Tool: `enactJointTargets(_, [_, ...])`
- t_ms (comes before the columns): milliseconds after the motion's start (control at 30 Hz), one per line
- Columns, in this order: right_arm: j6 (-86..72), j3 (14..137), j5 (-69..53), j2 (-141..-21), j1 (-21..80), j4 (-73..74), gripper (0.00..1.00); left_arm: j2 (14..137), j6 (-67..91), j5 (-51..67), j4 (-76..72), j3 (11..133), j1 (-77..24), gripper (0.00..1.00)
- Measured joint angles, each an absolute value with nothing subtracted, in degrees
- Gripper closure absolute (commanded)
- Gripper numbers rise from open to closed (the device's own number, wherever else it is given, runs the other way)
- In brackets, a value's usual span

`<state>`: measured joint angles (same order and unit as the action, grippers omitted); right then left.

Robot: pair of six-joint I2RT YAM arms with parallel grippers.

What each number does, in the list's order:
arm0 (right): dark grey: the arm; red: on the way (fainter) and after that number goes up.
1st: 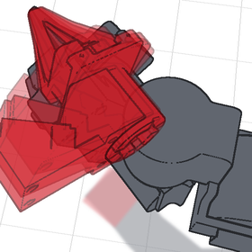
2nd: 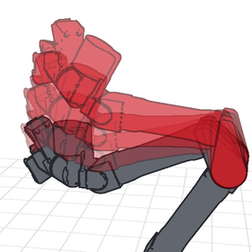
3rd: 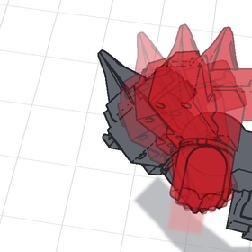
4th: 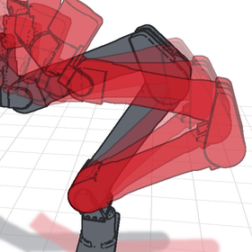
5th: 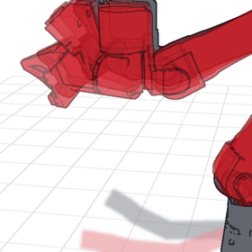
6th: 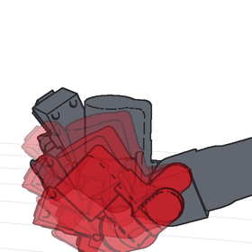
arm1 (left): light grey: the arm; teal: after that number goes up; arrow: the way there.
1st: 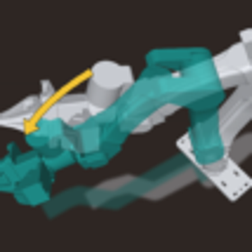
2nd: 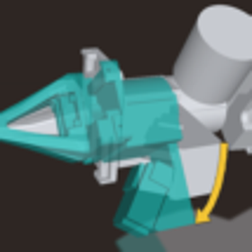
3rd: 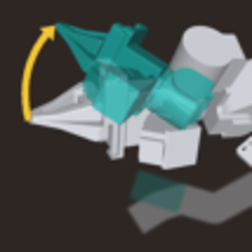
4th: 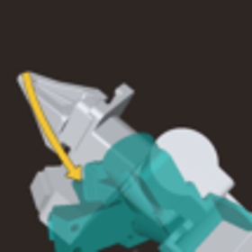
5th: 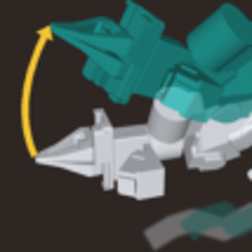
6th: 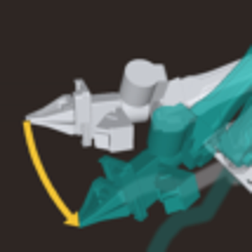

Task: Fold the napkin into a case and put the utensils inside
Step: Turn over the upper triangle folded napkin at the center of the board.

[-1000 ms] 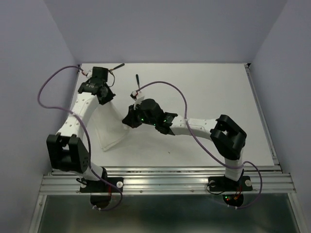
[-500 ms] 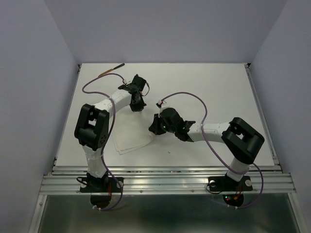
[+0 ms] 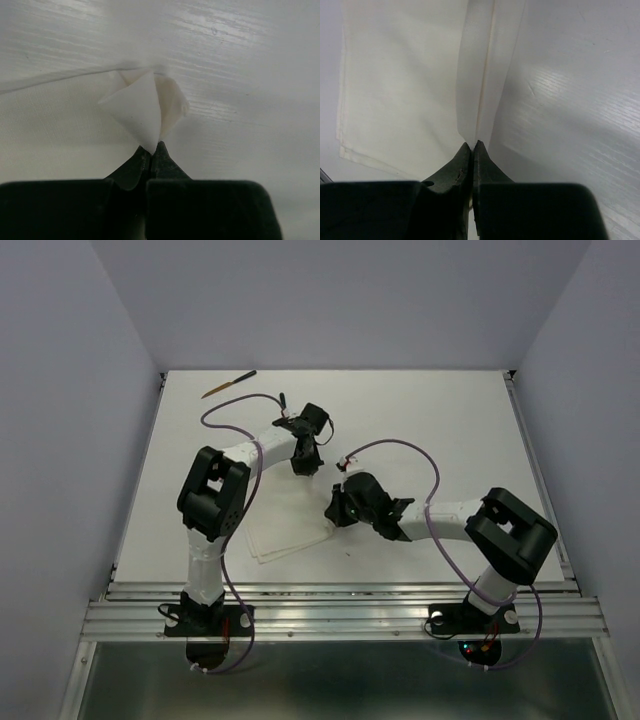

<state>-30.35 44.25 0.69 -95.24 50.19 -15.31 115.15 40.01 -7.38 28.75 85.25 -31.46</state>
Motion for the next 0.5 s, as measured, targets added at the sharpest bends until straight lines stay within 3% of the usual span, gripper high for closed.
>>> enactJointTargets(167, [-29.78, 42.52, 1.52, -94.63, 50.19, -15.33, 0.99, 117.54, 39.99, -7.20, 29.10, 86.70, -32.84, 1.00])
enactJointTargets(333, [-29.56, 41.54, 2.28, -94.45, 50.19, -15.53, 0.99, 119.24, 39.46, -6.09, 29.50, 88.68, -33.56, 0.80])
enactJointTargets(367, [-29.54, 41.36, 2.46, -94.45, 50.19, -15.51, 0.99, 119.33, 39.35, -5.98, 29.47, 88.77, -33.63, 0.71])
enactJointTargets(500, [-29.54, 40.23, 1.96, -94.39, 50.28, -15.16, 0.99, 119.42, 38.46, -6.76, 27.55, 89.10, -33.56, 0.58])
